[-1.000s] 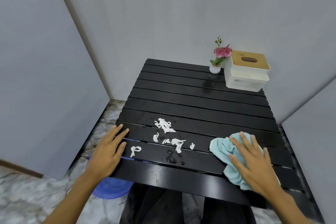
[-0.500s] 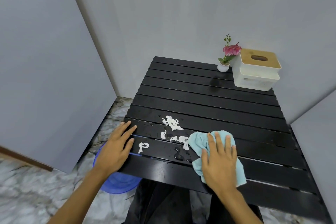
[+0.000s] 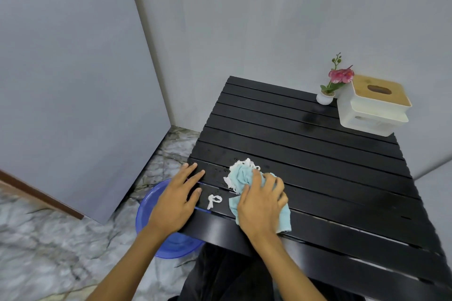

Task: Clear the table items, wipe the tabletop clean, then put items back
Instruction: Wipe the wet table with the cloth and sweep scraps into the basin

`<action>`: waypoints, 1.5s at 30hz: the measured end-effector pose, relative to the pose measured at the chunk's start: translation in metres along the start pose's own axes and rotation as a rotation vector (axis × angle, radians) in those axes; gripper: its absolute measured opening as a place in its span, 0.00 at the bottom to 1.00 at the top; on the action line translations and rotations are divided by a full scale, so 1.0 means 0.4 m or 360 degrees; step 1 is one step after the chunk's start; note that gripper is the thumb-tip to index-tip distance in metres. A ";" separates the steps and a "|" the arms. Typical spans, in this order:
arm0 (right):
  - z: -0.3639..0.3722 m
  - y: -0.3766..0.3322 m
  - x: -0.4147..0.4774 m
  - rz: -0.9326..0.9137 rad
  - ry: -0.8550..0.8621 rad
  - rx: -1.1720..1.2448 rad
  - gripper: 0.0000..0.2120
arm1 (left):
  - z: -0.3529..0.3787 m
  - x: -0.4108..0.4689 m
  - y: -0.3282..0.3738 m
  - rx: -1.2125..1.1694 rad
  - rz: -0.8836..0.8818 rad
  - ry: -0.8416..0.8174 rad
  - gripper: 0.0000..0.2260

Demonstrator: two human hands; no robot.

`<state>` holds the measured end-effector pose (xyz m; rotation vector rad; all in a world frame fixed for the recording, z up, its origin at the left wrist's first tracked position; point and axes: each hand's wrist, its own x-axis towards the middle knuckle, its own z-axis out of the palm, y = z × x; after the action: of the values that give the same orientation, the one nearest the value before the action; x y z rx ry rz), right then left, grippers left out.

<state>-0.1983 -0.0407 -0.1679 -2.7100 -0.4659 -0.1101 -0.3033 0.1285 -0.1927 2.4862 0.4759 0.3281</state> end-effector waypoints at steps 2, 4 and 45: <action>0.013 -0.038 0.008 -0.0050 0.0001 0.0077 0.17 | -0.001 0.000 0.002 0.0009 0.0005 0.0005 0.24; 0.015 -0.065 0.012 -0.0090 -0.0034 0.0208 0.15 | -0.003 -0.003 0.008 0.0009 -0.0001 0.0005 0.24; 0.056 -0.003 0.191 -0.0587 -0.0223 -0.0030 0.22 | -0.017 -0.007 0.028 0.0087 -0.0053 -0.0019 0.23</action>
<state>-0.1263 -0.0077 -0.1773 -2.6300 -1.0076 -0.0234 -0.3052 0.1223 -0.1811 2.5285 0.5277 0.2904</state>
